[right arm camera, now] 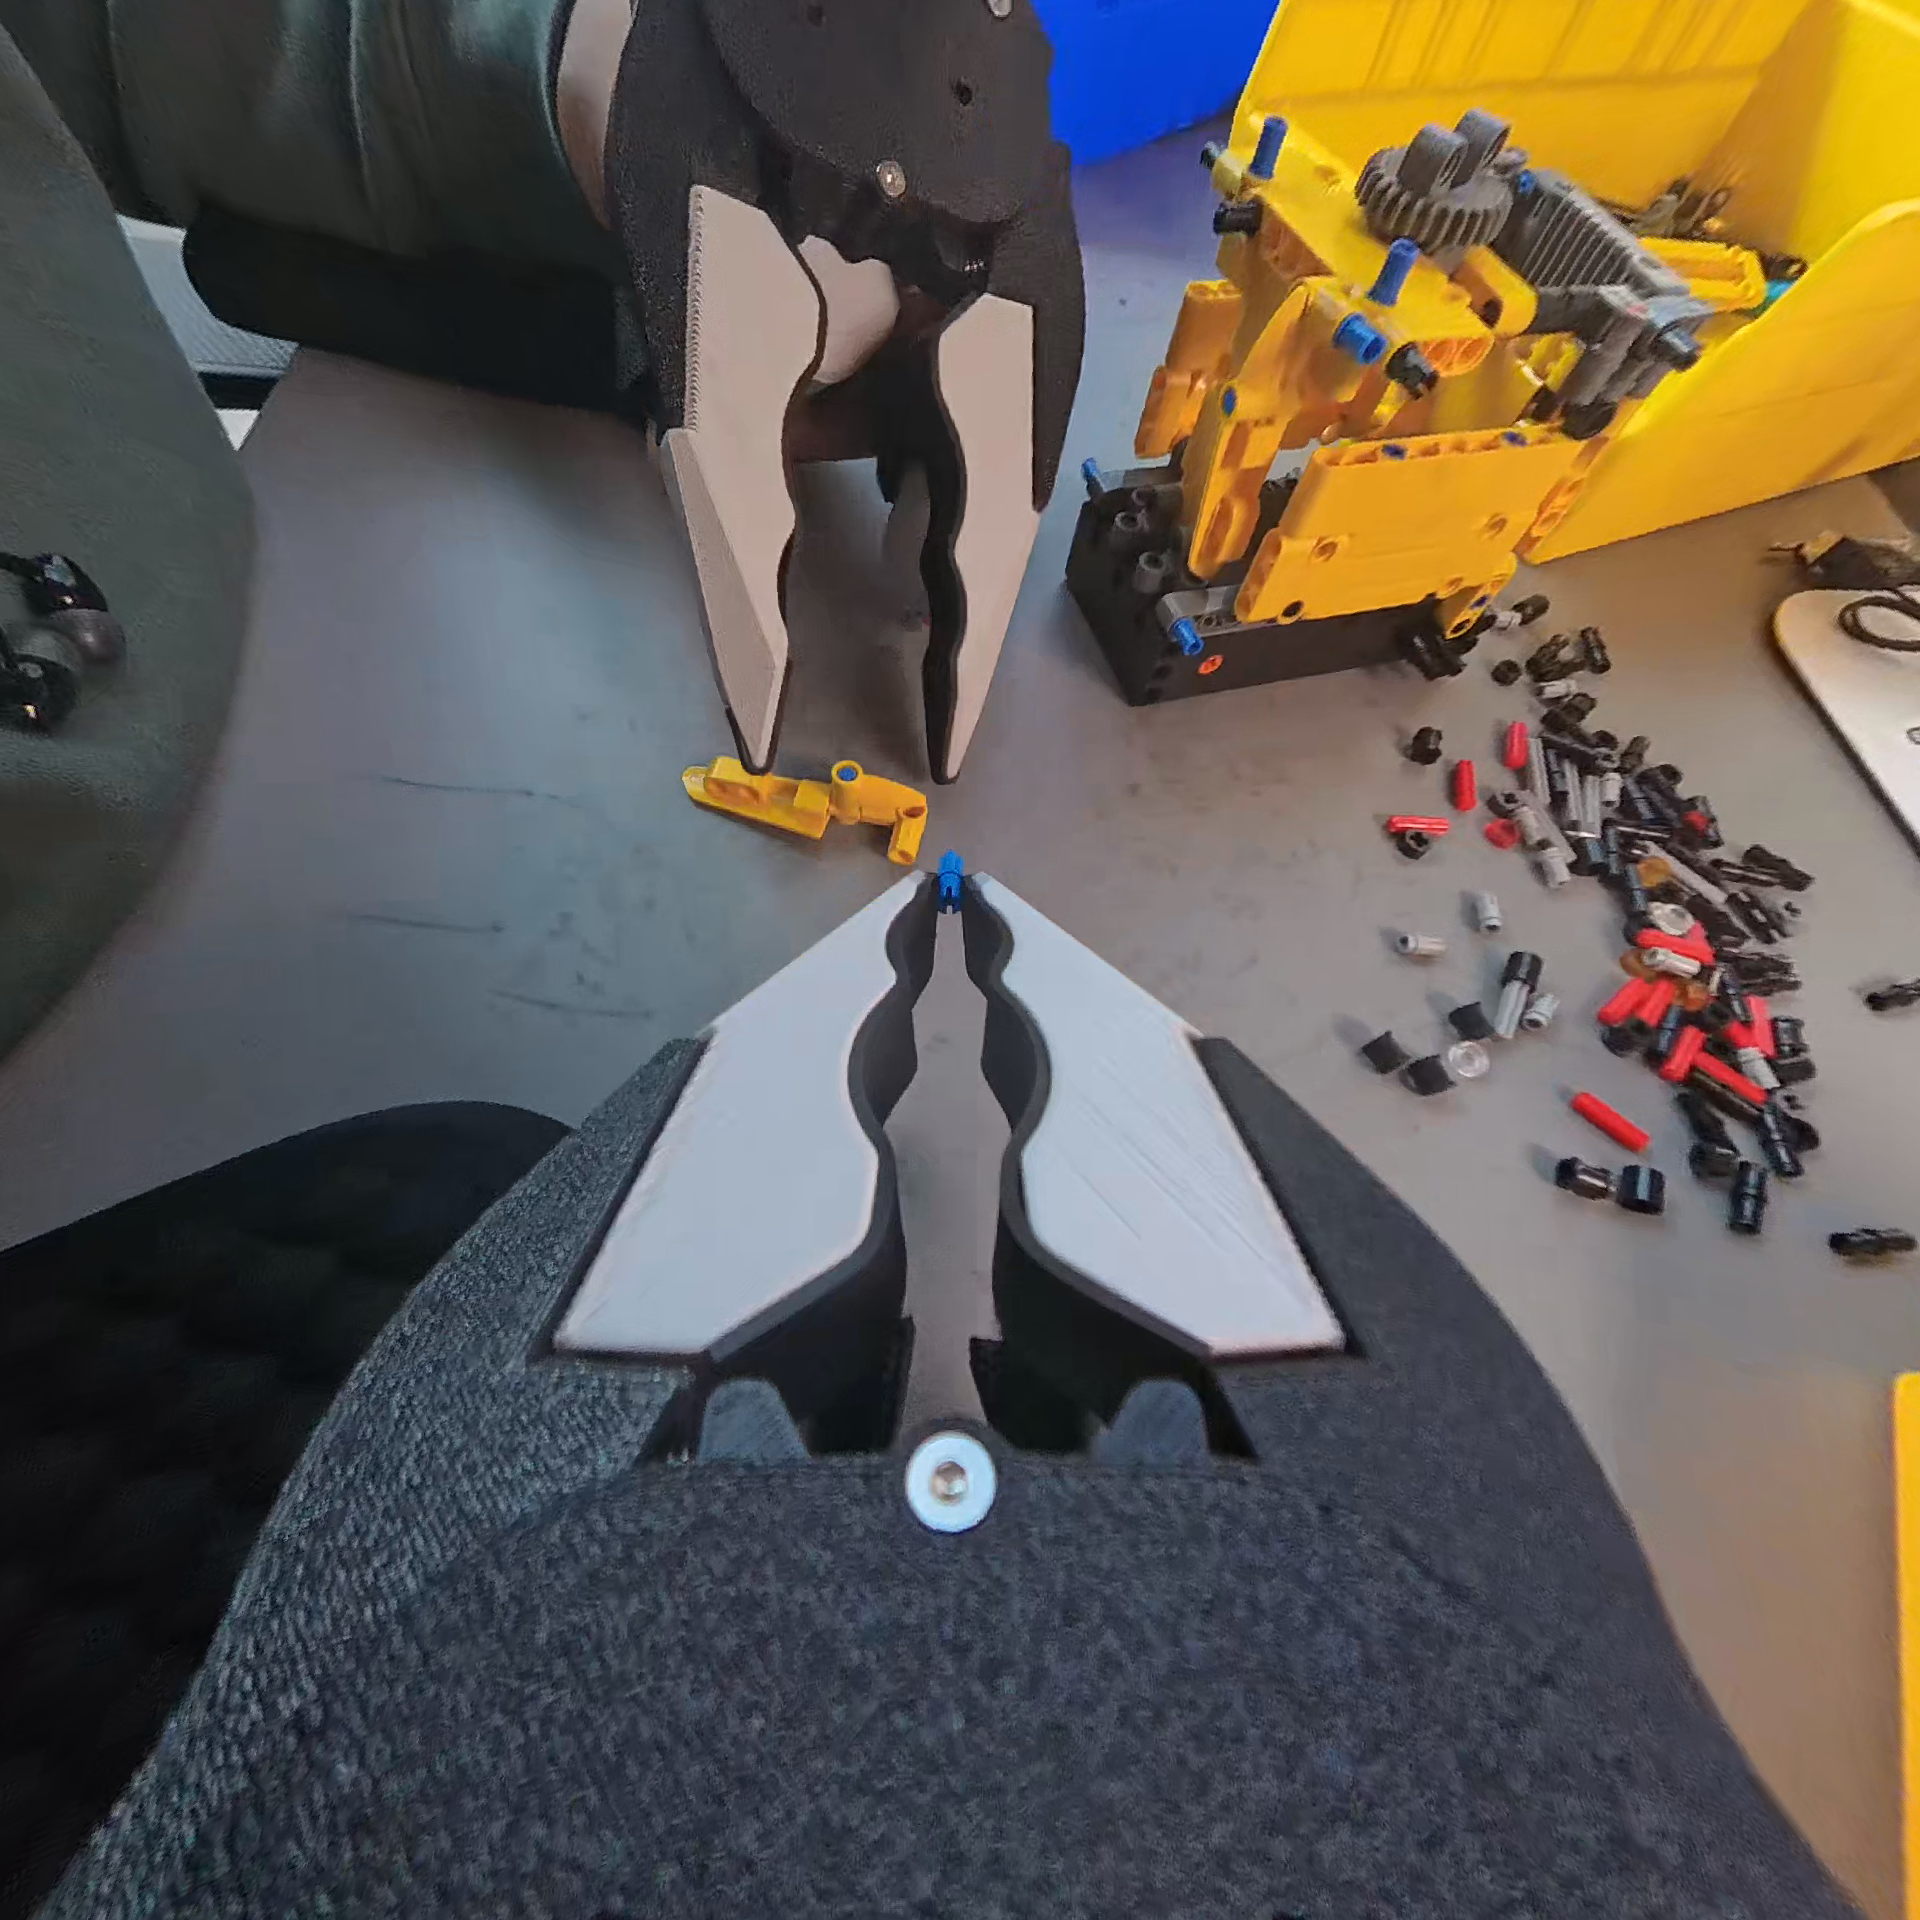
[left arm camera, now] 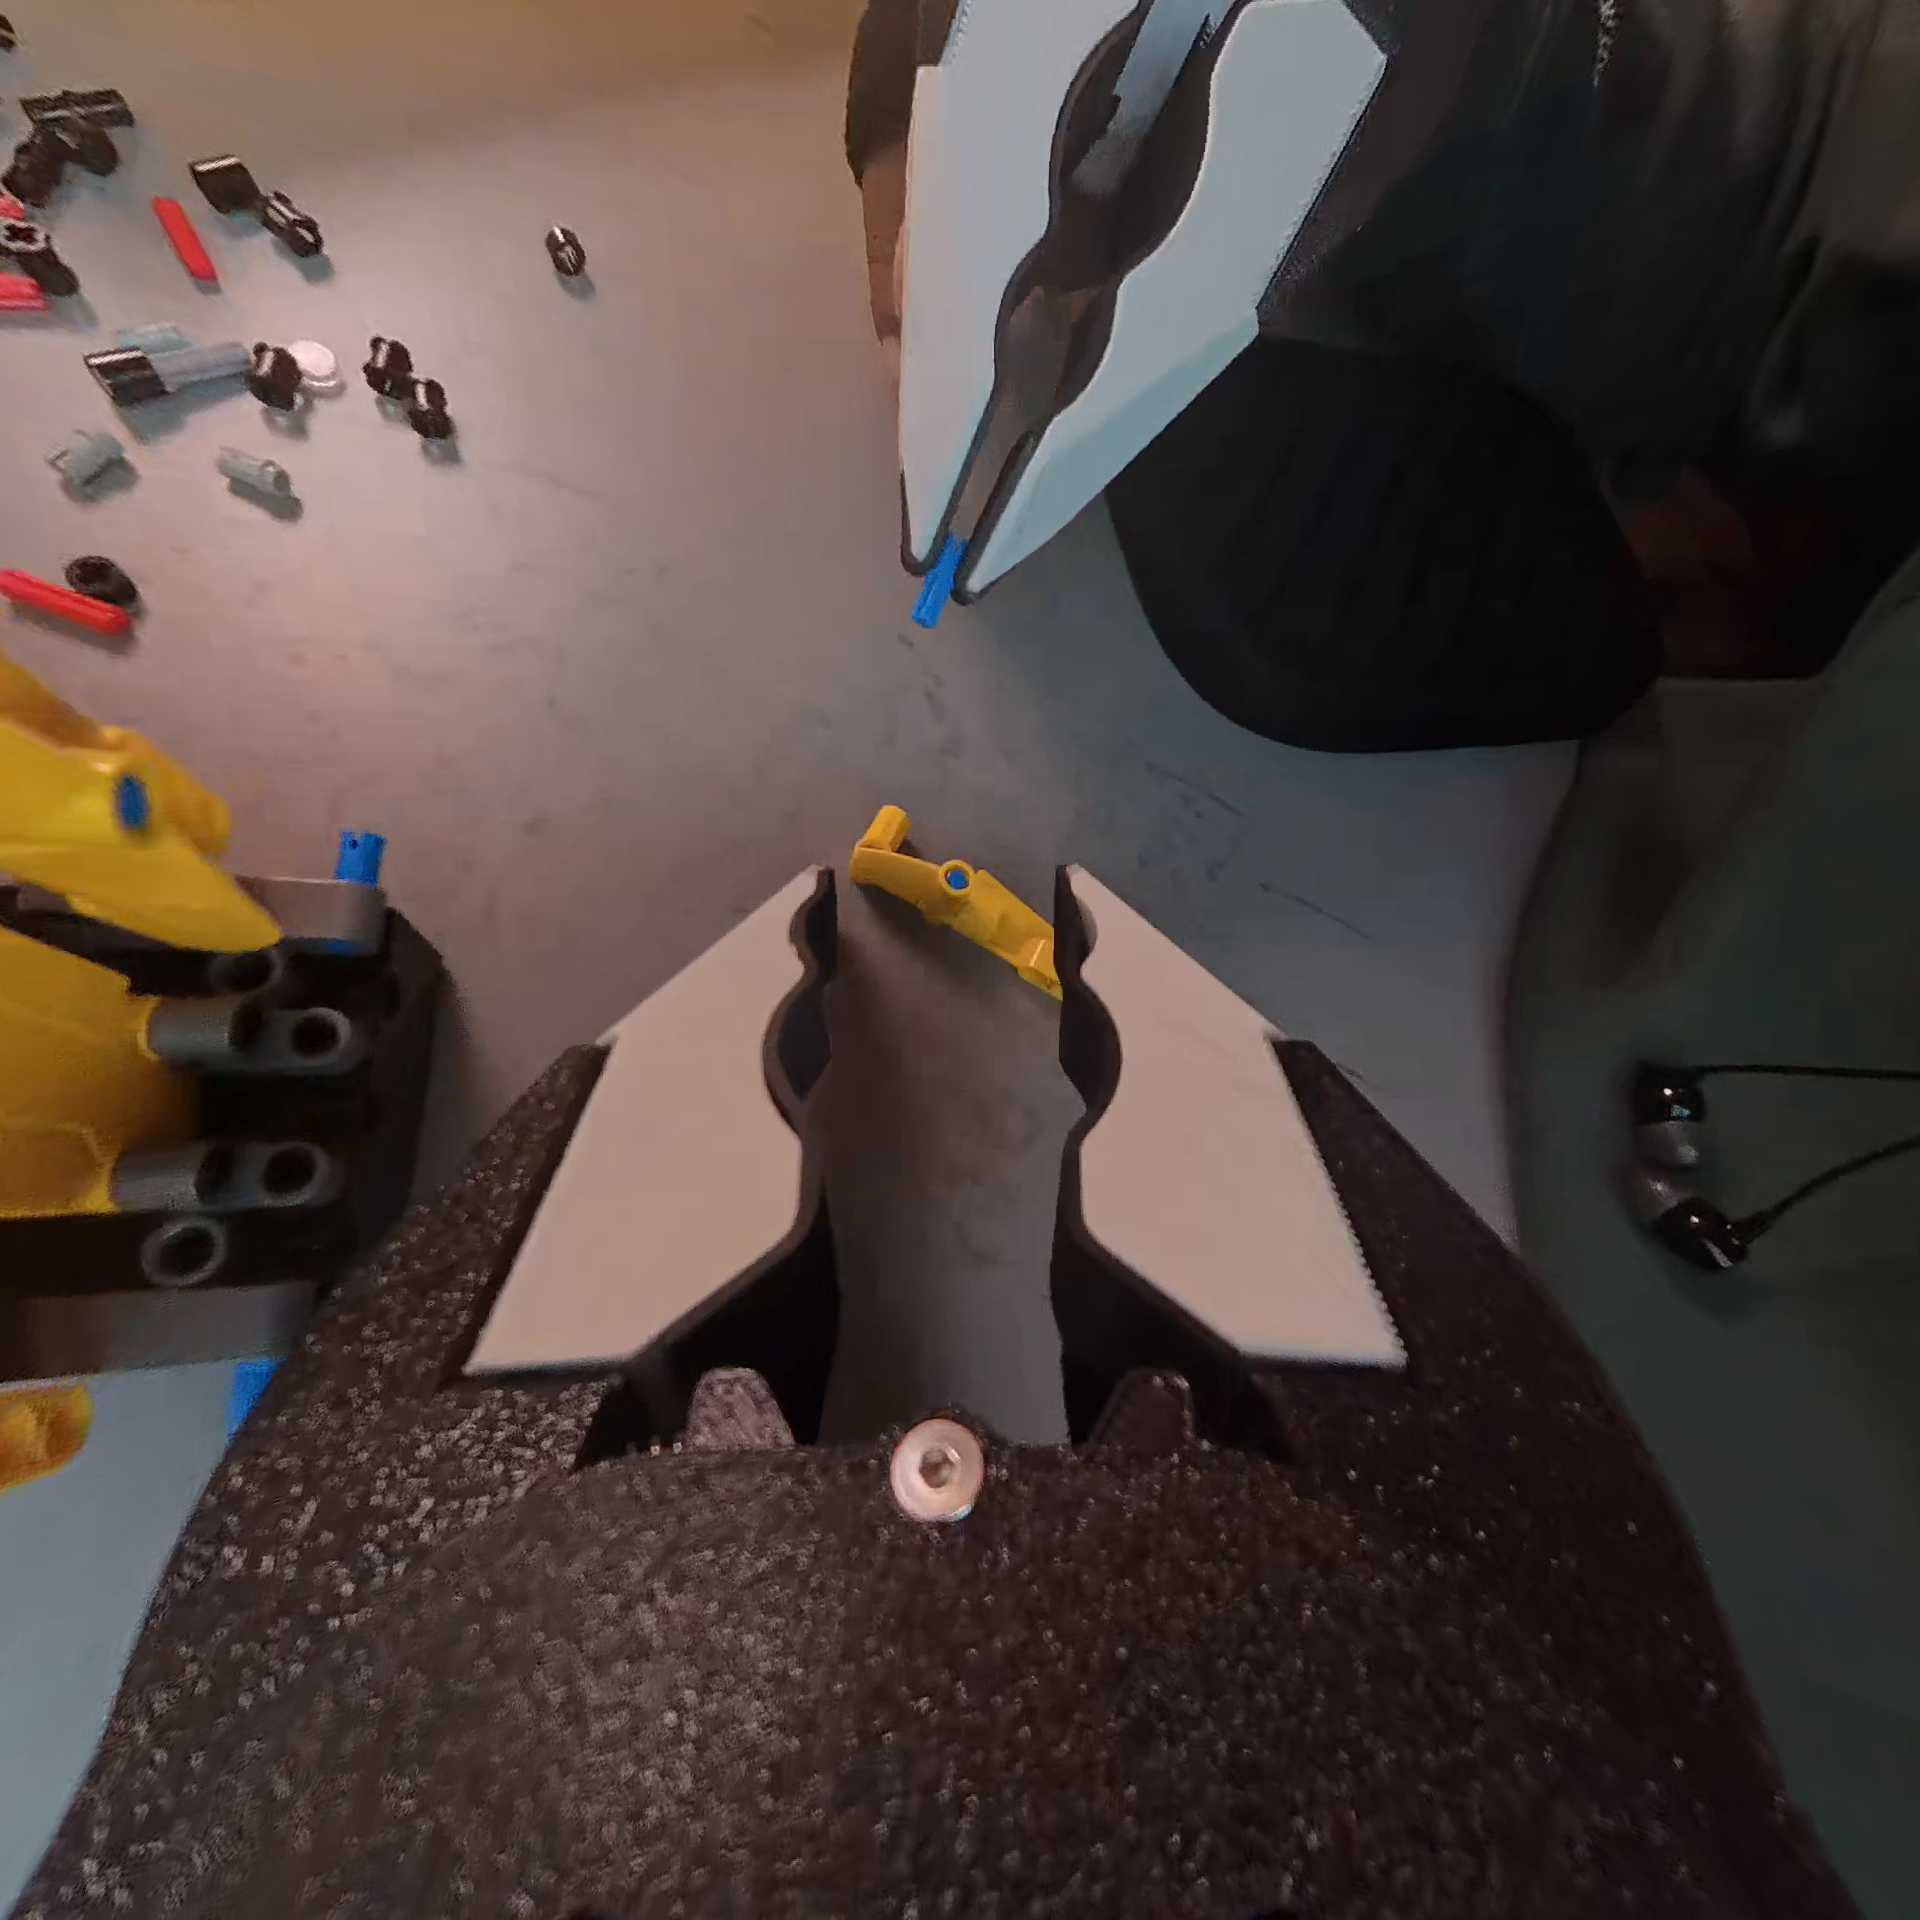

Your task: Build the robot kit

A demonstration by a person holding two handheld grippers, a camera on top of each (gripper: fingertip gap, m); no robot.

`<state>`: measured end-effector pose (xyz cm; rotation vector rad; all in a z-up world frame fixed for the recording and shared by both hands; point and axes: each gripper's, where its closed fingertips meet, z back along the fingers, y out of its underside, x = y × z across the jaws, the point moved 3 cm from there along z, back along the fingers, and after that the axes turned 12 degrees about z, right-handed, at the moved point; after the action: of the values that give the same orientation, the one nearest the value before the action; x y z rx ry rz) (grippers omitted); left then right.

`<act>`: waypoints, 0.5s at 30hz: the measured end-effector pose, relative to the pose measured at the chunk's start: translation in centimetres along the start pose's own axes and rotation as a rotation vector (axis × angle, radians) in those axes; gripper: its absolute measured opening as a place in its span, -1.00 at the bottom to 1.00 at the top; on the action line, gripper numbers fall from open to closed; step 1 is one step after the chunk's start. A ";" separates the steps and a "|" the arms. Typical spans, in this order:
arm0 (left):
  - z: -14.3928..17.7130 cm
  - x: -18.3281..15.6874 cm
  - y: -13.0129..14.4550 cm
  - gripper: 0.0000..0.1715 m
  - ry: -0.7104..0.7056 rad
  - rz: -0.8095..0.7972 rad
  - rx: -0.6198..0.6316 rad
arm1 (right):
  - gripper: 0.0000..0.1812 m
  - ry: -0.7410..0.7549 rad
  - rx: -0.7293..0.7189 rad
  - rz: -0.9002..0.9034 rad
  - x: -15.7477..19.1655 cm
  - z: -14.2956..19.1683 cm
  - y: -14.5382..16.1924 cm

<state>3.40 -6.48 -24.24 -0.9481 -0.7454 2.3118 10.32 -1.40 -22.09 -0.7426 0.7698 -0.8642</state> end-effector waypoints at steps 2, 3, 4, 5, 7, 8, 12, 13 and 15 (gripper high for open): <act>-0.5 0.2 0.1 -0.49 -0.020 -0.020 0.027 | -0.96 -0.017 0.018 0.000 0.4 -0.1 0.4; -0.7 0.3 -0.1 -0.50 -0.025 -0.039 0.030 | -0.96 -0.026 0.021 -0.005 0.6 -0.2 0.5; -0.8 0.2 -0.1 -0.54 -0.021 -0.059 0.037 | -0.96 -0.036 0.020 -0.012 0.7 -0.3 0.5; -0.9 0.1 0.0 -0.59 -0.013 -0.073 0.051 | -0.96 -0.039 0.020 -0.019 0.8 -0.3 0.5; -1.0 0.5 -0.1 -0.72 -0.040 -0.088 0.058 | -0.96 -0.041 0.023 -0.033 0.9 -0.5 0.4; -1.0 0.5 -0.1 -0.72 -0.041 -0.092 0.059 | -0.96 -0.046 0.023 -0.038 1.0 -0.6 0.3; -0.7 0.8 -0.4 -0.73 -0.073 -0.069 0.017 | -0.96 -0.025 0.028 -0.056 0.9 -0.9 0.2; -0.3 0.6 -0.9 -0.73 -0.058 -0.051 -0.028 | -0.96 -0.011 0.024 -0.065 0.8 -1.0 0.0; 0.6 0.0 -2.2 -0.74 0.031 0.022 -0.142 | -0.96 0.029 0.007 -0.077 0.4 -1.2 -0.3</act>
<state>3.48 -5.13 -22.45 -1.0566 -0.9008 2.2820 9.40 -2.14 -22.53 -0.7593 0.7677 -0.9480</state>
